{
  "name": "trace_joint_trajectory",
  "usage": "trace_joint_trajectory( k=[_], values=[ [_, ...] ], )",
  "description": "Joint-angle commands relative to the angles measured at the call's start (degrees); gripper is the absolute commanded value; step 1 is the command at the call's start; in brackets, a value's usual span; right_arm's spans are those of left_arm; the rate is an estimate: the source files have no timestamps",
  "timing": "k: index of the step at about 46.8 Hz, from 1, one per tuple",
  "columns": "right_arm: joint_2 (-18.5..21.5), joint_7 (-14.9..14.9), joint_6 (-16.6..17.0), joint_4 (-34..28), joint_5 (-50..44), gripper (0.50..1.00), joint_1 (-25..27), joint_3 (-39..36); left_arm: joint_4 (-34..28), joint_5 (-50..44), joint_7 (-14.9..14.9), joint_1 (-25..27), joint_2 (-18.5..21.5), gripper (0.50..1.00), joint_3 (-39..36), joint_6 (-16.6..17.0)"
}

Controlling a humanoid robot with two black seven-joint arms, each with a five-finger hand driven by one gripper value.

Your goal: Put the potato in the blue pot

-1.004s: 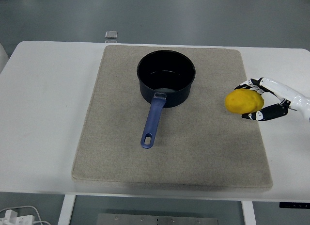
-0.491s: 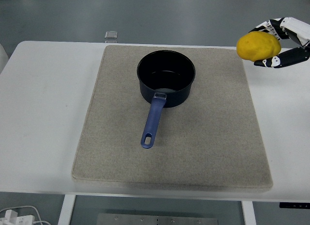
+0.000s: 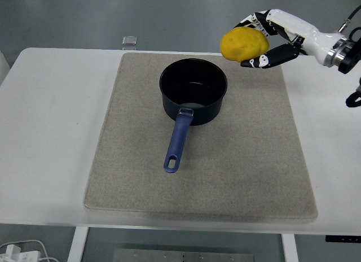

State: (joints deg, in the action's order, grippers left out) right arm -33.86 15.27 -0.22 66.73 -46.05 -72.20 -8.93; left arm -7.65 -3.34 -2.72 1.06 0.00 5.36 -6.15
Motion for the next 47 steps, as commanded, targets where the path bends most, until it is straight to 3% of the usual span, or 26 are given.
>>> trace_joint_trajectory(
  k=[1,8,16,30,42,43,44,46,47],
  values=[
    [3.62,0.02,0.22,-3.35,0.43,0.5,-1.36,2.16,0.0,0.0,0.0,-0.01,0.0,1.0,0.0,0.0],
    [11.0,0.11,0.22,-7.75,0.52,0.5,-2.95,4.27,0.0,0.0,0.0,-0.01,0.0,1.0,0.0,0.0],
    [16.45,0.11,0.22,-11.88,0.52,0.5,-2.77,4.45,0.0,0.0,0.0,-0.01,0.0,1.0,0.0,0.0],
    [21.64,0.11,0.22,-17.68,0.52,0.5,-2.25,7.35,0.0,0.0,0.0,-0.01,0.0,1.0,0.0,0.0],
    [22.26,0.02,-0.57,-19.09,0.52,0.5,-1.54,7.52,0.0,0.0,-0.09,-0.01,0.0,1.0,0.0,0.0],
    [22.17,0.02,-0.48,-19.18,0.52,0.523,-1.45,7.44,0.0,0.0,-0.09,-0.01,0.0,1.0,0.0,0.0],
    [22.17,0.02,-0.48,-19.18,0.52,0.592,-1.28,7.44,0.0,0.0,0.0,-0.01,0.0,1.0,0.0,0.0],
    [22.17,0.02,-0.39,-19.18,0.52,0.741,-0.93,7.52,0.0,0.0,0.0,-0.01,0.0,1.0,0.0,0.0],
    [22.17,0.02,-0.39,-19.18,0.52,0.847,-0.84,7.52,0.0,0.0,0.0,-0.01,0.0,1.0,0.0,0.0]
  ],
)
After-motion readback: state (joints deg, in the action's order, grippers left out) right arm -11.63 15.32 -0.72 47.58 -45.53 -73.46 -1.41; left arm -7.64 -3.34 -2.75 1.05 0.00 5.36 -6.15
